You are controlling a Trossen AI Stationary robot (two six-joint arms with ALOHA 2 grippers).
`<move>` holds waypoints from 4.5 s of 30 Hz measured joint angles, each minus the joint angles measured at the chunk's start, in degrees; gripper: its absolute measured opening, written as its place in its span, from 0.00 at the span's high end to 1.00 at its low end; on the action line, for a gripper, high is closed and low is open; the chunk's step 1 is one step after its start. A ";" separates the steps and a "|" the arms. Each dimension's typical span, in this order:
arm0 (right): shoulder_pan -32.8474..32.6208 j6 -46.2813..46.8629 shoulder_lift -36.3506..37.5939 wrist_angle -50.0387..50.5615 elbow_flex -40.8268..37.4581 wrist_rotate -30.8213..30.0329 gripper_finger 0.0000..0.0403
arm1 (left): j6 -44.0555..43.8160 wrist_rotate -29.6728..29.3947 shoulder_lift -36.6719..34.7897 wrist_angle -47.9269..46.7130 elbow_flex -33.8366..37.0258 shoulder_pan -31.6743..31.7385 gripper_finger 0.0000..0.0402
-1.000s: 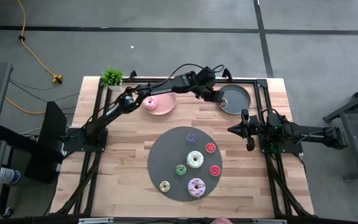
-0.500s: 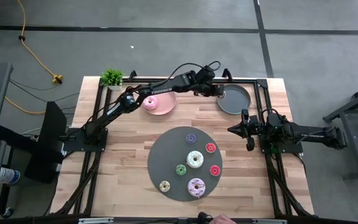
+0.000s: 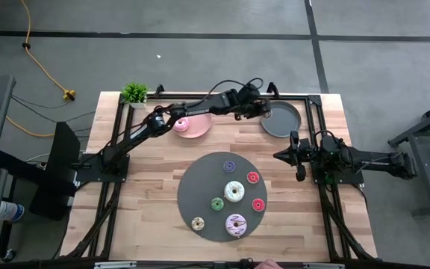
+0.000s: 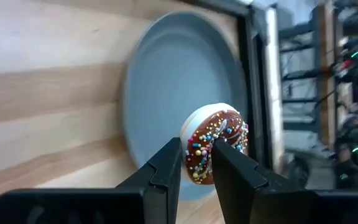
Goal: Pick & Place donuts
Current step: Put the small brown donut on the gray plate, then put the large white donut on the pink plate
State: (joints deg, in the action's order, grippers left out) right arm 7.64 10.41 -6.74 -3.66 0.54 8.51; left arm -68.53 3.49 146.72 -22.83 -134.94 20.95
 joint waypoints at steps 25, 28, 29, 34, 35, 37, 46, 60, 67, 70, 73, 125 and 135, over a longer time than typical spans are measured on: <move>0.01 0.01 0.00 0.02 0.00 -0.01 0.99 | -2.45 -0.93 3.29 3.93 -0.04 -0.73 0.80; 0.00 0.00 0.00 0.02 -0.01 0.00 0.98 | -2.47 -1.08 3.88 5.14 -0.04 -0.79 0.80; 0.00 0.01 0.00 0.02 -0.01 0.00 0.98 | -2.48 -0.99 3.91 5.30 -0.04 -0.79 0.80; 0.00 0.00 0.00 0.00 -0.02 0.00 0.98 | -1.26 -0.86 3.97 5.18 -0.04 -0.83 0.80; 0.00 0.00 0.00 0.02 0.00 0.00 0.98 | -0.86 -0.93 3.97 5.21 -0.04 -0.83 0.80; 0.01 0.00 0.00 0.02 -0.02 0.00 0.98 | -0.68 -1.08 3.97 5.24 -0.04 -0.81 0.80; 0.00 0.00 0.00 0.02 -0.02 0.00 0.99 | -0.72 -1.37 3.97 5.32 -0.04 -0.81 0.63; 0.00 0.00 0.00 0.02 -0.01 0.00 0.98 | 4.27 -2.12 3.97 4.67 -0.04 -0.81 0.52; 0.01 0.00 0.00 0.01 0.00 0.00 0.99 | 7.47 0.39 2.89 5.34 -0.04 -0.72 0.52; 0.02 0.01 0.00 0.02 0.00 0.00 0.99 | 10.54 -0.20 1.35 3.72 -0.04 -0.39 0.52; 0.00 0.00 0.00 0.00 0.00 0.00 0.98 | 12.70 -1.36 0.02 2.28 -0.06 -0.21 0.52; 0.00 0.00 0.00 0.04 -0.01 0.00 0.98 | 18.63 10.02 -44.48 3.26 63.80 -18.22 0.52; 0.00 0.00 0.00 0.02 -0.02 0.00 0.99 | 13.56 6.42 -43.13 2.90 65.53 -22.71 0.52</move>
State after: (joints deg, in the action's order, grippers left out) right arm 7.64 10.41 -6.74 -3.64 0.51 8.51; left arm -54.97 9.91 103.59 -19.92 -69.41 -1.76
